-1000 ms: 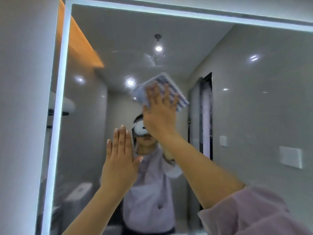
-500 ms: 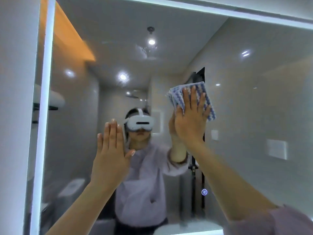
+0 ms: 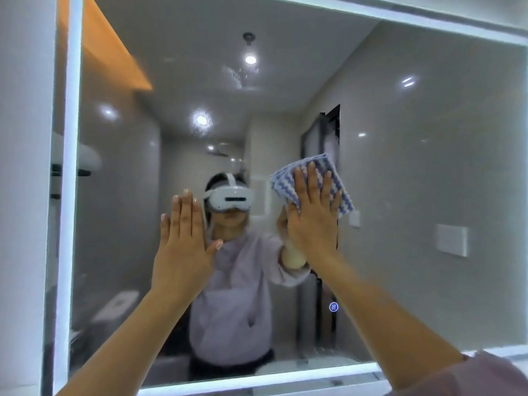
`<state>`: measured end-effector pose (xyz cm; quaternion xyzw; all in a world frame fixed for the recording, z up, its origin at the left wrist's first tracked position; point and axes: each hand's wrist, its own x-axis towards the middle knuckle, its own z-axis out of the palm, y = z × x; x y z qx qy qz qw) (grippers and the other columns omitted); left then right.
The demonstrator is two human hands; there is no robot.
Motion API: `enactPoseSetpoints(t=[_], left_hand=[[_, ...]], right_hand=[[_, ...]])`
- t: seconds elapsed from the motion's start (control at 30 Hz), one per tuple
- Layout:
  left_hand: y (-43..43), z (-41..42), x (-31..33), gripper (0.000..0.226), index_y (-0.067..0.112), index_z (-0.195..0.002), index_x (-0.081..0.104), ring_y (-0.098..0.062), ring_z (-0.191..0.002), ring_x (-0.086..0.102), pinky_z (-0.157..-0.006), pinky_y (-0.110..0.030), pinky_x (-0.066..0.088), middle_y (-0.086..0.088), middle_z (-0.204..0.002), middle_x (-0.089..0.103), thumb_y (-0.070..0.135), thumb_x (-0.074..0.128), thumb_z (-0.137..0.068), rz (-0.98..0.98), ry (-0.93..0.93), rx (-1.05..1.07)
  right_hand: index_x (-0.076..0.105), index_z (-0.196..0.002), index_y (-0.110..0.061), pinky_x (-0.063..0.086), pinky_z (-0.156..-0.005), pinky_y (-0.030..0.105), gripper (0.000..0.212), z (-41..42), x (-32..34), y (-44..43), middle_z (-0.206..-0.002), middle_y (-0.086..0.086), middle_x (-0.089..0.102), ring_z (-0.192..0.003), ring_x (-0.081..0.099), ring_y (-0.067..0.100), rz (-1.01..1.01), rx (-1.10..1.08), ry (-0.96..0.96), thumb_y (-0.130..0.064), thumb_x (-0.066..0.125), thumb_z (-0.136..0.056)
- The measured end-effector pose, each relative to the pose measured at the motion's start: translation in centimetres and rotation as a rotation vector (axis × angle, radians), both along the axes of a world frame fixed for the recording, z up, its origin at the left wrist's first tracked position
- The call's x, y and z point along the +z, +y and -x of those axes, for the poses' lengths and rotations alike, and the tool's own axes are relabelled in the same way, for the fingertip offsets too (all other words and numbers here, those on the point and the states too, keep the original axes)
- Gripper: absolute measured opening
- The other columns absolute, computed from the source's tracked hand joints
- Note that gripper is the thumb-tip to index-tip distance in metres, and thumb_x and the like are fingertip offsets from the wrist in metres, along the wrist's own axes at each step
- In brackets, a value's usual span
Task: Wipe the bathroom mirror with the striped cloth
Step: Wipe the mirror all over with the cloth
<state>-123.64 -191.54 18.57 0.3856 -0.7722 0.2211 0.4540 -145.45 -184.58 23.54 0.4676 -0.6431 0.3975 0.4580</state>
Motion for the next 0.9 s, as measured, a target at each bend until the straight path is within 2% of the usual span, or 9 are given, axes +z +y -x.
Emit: enactPoseSetpoints(t=[0.13, 0.27, 0.33, 0.43, 0.53, 0.6, 0.73, 0.83, 0.9], left_hand=[[0.1, -0.1, -0.1, 0.082, 0.005, -0.139, -0.024, -0.028, -0.14, -0.025, -0.118, -0.044, -0.006, -0.012, -0.149, -0.03, 0.064, -0.005, -0.085, -0.017, 0.004, -0.02], [0.0, -0.2, -0.2, 0.089, 0.005, -0.139, -0.024, -0.028, -0.141, -0.024, -0.118, -0.043, -0.006, -0.013, -0.149, -0.029, 0.066, -0.026, -0.074, -0.024, 0.005, -0.036], [0.0, -0.2, -0.1, 0.084, 0.005, -0.14, -0.022, -0.028, -0.141, -0.023, -0.118, -0.044, -0.004, -0.014, -0.151, -0.027, 0.064, -0.015, -0.081, -0.021, 0.008, -0.034], [-0.1, -0.1, -0.1, 0.08, 0.004, -0.14, -0.02, -0.029, -0.141, -0.022, -0.118, -0.045, -0.002, -0.014, -0.151, -0.025, 0.055, 0.011, -0.087, -0.011, 0.012, -0.019], [-0.2, -0.1, -0.1, 0.08, 0.004, -0.139, -0.021, -0.029, -0.142, -0.02, -0.117, -0.044, -0.005, -0.014, -0.151, -0.023, 0.051, 0.022, -0.091, 0.012, 0.006, -0.012], [-0.1, 0.0, -0.1, 0.079, 0.004, -0.14, -0.02, -0.03, -0.142, -0.019, -0.118, -0.045, -0.003, -0.014, -0.152, -0.023, 0.053, 0.018, -0.091, 0.009, 0.002, -0.003], [-0.2, -0.1, -0.3, 0.084, 0.002, -0.142, -0.017, -0.029, -0.143, -0.019, -0.118, -0.044, -0.002, -0.015, -0.153, -0.022, 0.063, -0.009, -0.084, -0.001, -0.005, -0.007], [-0.2, 0.0, -0.2, 0.084, 0.003, -0.141, -0.017, -0.029, -0.143, -0.019, -0.119, -0.046, -0.001, -0.015, -0.152, -0.022, 0.064, 0.0, -0.086, -0.002, 0.009, -0.007], [-0.2, 0.0, -0.1, 0.083, 0.002, -0.141, -0.015, -0.03, -0.143, -0.017, -0.119, -0.048, 0.002, -0.015, -0.153, -0.019, 0.06, 0.009, -0.087, 0.002, 0.014, -0.018]], right_hand=[[0.016, -0.151, -0.029, 0.009, -0.114, 0.057, 0.065, -2.1, -7.7, -0.3, -0.16, 0.002, 0.013, -0.146, 0.008, 0.034, -0.216, 0.051, 0.428, -0.031, 0.038, -0.09], [0.013, -0.15, -0.037, 0.008, -0.115, 0.05, 0.065, -0.9, -11.0, 1.2, -0.159, -0.009, 0.015, -0.147, 0.011, 0.025, -0.474, 0.092, 0.755, -0.036, 0.037, -0.09], [0.009, -0.15, -0.037, 0.004, -0.115, 0.05, 0.065, -0.1, -8.0, 1.1, -0.159, -0.006, 0.011, -0.147, 0.008, 0.027, -0.402, 0.056, 0.679, -0.032, 0.037, -0.092], [-0.002, -0.148, -0.036, -0.016, -0.116, 0.042, 0.064, 0.5, -0.9, 0.6, -0.159, -0.005, -0.008, -0.145, -0.015, 0.024, -0.174, 0.065, 0.252, -0.031, 0.038, -0.099], [-0.001, -0.15, -0.032, -0.018, -0.115, 0.041, 0.061, 0.0, 3.0, 0.1, -0.159, -0.006, -0.008, -0.142, -0.02, 0.015, -0.068, 0.071, 0.071, -0.034, 0.036, -0.101], [0.004, -0.151, -0.03, -0.013, -0.116, 0.046, 0.062, -1.0, 2.1, 0.0, -0.16, -0.003, -0.005, -0.145, -0.014, 0.022, -0.08, 0.072, 0.122, -0.031, 0.039, -0.1], [0.012, -0.152, -0.031, -0.001, -0.115, 0.054, 0.072, -2.0, -6.7, 0.4, -0.16, 0.0, 0.008, -0.147, 0.0, 0.032, -0.313, 0.092, 0.556, -0.026, 0.043, -0.087], [0.016, -0.15, -0.035, 0.005, -0.116, 0.051, 0.07, -1.1, -11.4, 1.3, -0.159, -0.008, 0.014, -0.148, 0.005, 0.024, -0.498, 0.119, 0.764, -0.034, 0.046, -0.087], [0.015, -0.15, -0.038, 0.004, -0.117, 0.049, 0.069, -0.3, -9.8, 1.3, -0.158, -0.011, 0.013, -0.148, 0.004, 0.021, -0.532, 0.105, 0.811, -0.037, 0.048, -0.089]])
